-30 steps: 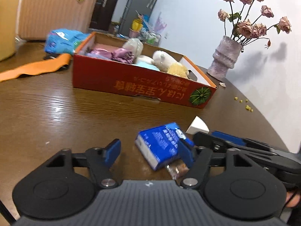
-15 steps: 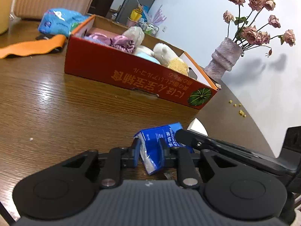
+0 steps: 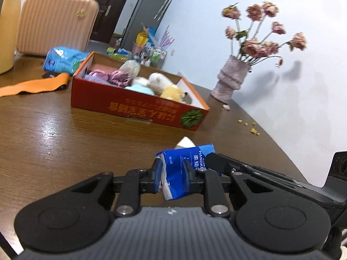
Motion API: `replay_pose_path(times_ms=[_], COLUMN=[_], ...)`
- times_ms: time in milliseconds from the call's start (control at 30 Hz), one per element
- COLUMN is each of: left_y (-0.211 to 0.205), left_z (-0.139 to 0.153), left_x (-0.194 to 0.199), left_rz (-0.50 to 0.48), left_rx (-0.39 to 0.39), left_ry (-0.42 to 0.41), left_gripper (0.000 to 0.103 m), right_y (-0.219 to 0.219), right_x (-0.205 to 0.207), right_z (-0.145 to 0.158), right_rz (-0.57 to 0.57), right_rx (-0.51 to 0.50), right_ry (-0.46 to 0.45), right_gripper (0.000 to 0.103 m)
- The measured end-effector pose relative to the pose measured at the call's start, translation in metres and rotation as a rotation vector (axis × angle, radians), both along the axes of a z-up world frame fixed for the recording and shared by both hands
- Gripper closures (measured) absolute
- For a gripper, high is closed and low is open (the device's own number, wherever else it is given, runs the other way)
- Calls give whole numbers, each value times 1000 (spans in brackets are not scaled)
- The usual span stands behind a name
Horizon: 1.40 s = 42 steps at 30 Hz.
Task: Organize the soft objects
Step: 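Lift the blue milk carton with both tools and carry it into the box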
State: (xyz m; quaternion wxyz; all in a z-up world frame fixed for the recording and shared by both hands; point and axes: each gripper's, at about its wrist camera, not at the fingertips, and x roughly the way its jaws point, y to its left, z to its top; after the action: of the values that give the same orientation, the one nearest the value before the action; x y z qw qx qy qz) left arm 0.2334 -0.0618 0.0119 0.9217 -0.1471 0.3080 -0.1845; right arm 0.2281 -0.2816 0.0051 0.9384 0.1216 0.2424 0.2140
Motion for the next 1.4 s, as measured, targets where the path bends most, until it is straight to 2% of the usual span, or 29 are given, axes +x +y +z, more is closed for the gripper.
replay_pose_path(times_ms=[200,400,567,700,900,1000,1100,1200,1400], left_y=[-10,-16,-16,-15,-14,-12,-8,-10,-6], left_z=[14,23,26,36,62,79,86,80,34], left_x=[-34,-49,-44,-23,38,88,149,211,317], left_rz=[-24,-31,-32,-30,-29,-45,-42,-46,-31], left_rx=[5,12,13,24,34,35,20,41,58], left_ry=[-40,-67,-79,-106,-150,-165,-133,-93,37], left_gripper=[82,82,82,82,82,82,82,82,82], right_y=[-12,-18,-18,-15,-11,-10,-11,-10,12], right_x=[-40,-61,-59,-43,13,58,111,173,271], right_z=[13,20,23,31,55,70,76,71,32], right_rz=[-17,-29,-32,-36,-49,-54,-65,-83,-145], right_rx=[19,26,29,11,15,25,57,85,15], right_ry=[-44,-74,-82,-104,-135,-147,-117,-36,89], right_gripper=[88,88,88,88,88,88,88,88,88])
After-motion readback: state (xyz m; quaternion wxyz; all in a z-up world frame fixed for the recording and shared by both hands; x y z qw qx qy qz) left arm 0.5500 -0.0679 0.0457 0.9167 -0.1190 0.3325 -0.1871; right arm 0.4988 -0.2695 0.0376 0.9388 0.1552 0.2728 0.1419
